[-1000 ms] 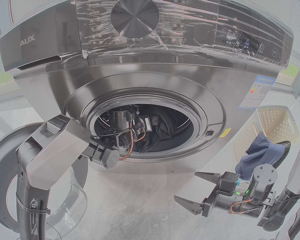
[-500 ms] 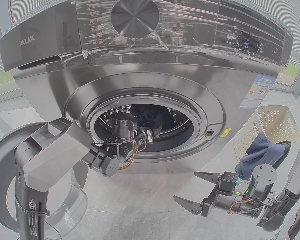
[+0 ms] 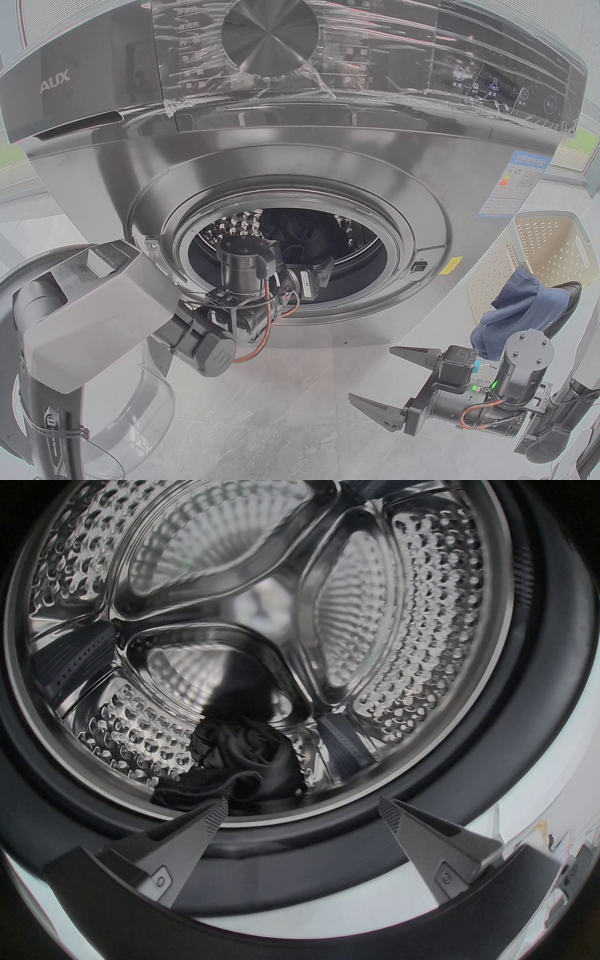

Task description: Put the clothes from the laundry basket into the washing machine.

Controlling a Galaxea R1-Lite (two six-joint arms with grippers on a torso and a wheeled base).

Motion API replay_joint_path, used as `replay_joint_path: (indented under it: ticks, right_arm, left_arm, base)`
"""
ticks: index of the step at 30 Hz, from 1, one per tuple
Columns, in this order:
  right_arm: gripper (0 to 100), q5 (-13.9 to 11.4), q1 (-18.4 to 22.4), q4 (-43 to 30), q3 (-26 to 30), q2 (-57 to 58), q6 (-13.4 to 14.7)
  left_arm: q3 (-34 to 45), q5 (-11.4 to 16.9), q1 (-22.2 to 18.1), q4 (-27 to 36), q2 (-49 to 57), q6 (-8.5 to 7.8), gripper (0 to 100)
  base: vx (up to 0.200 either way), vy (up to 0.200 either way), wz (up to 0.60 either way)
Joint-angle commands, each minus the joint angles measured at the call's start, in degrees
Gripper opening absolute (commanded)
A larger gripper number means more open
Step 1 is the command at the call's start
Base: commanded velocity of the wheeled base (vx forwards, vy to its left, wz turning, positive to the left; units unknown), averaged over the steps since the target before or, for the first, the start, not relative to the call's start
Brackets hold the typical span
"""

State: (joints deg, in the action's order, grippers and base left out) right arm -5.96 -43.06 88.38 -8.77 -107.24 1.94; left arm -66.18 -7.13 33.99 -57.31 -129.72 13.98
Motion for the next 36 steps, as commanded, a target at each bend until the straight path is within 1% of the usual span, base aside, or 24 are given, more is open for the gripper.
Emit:
replay_joint_path:
  ticks: [1,2,3,8,14,15,18,19,20,21,23,26,28,29,30,32,34,35,36]
  right_arm:
    - [100,-0.10,-0.01,0.04,0.77,0.37,0.08]
    - [100,-0.10,0.08,0.04,0.85,0.45,0.08]
    - [100,-0.10,0.08,0.04,0.85,0.45,0.08]
    - [100,-0.02,0.08,0.04,1.21,1.68,0.00]
    - [100,0.16,0.61,0.04,1.21,3.88,0.00]
    - [100,0.25,1.13,0.04,1.38,4.14,-0.09]
    - [100,0.25,2.98,0.04,2.00,5.29,-0.27]
    - [100,0.25,3.68,0.04,2.00,5.73,-0.27]
    - [100,0.25,3.86,0.04,2.00,5.90,-0.27]
    - [100,0.16,5.09,-0.05,2.00,6.34,-0.27]
    - [100,0.16,6.41,-0.05,2.00,6.52,-0.36]
    - [100,0.16,7.37,-0.05,2.09,6.61,-0.27]
    - [100,0.25,7.46,0.04,2.52,6.61,-0.36]
    - [100,0.25,7.46,0.04,2.61,6.61,-0.36]
    - [100,0.42,7.46,0.04,3.05,6.96,-0.44]
    - [100,2.09,7.64,0.04,3.93,8.54,-0.62]
    - [100,3.59,8.43,-0.05,4.37,9.95,-0.71]
    - [100,4.03,9.04,-0.05,4.55,10.56,-0.71]
    - [100,4.03,9.04,-0.05,4.55,10.56,-0.71]
  left_arm:
    - [12.57,1.51,4.77,-6.41,7.90,-0.54,100]
    - [16.17,1.59,5.65,-7.73,9.75,-0.71,100]
    - [16.70,1.59,5.83,-7.91,10.01,-0.71,100]
    - [25.05,1.95,7.85,-12.39,14.41,-1.41,100]
    - [33.14,2.03,10.13,-14.85,19.59,-1.41,100]
    - [35.60,2.56,10.66,-15.73,20.74,-1.33,100]
    - [42.19,5.64,11.54,-20.56,23.72,-1.24,100]
    - [44.12,5.64,11.54,-22.50,24.34,-1.24,100]
    - [44.65,5.64,11.54,-23.02,24.52,-1.24,100]
    - [47.64,5.55,11.63,-25.31,25.31,-1.68,100]
    - [51.07,5.55,12.16,-26.98,26.80,-2.47,100]
    - [54.67,5.29,12.24,-28.03,28.82,-4.58,100]
    - [56.08,4.23,12.24,-29.00,30.14,-5.63,100]
    - [56.25,3.97,12.24,-29.26,30.32,-5.72,100]
    - [56.87,2.74,12.33,-30.14,31.55,-6.16,100]
    - [57.66,0.98,12.42,-30.58,33.74,-6.86,100]
    - [58.71,0.10,12.42,-30.49,35.77,-7.57,100]
    - [59.42,-0.16,12.42,-30.41,36.73,-7.92,100]
    - [59.42,-0.16,12.42,-30.41,36.73,-7.92,100]
  base:
    - [0.000,0.000,0.00]
    - [0.000,0.000,0.00]
    - [0.000,0.000,0.00]
    - [0.000,0.000,0.00]
    - [0.000,0.000,0.00]
    - [0.000,0.000,0.00]
    - [0.000,0.000,0.00]
    - [0.000,0.000,0.00]
    - [0.000,0.000,0.00]
    - [0.000,0.000,0.00]
    - [0.000,0.000,0.00]
    - [0.000,0.000,0.00]
    - [0.000,0.000,0.00]
    - [0.000,0.000,0.00]
    - [-0.200,0.000,0.00]
    - [-0.200,0.000,0.00]
    - [-0.200,0.000,0.00]
    - [-0.200,0.000,0.00]
    - [0.000,0.000,0.00]
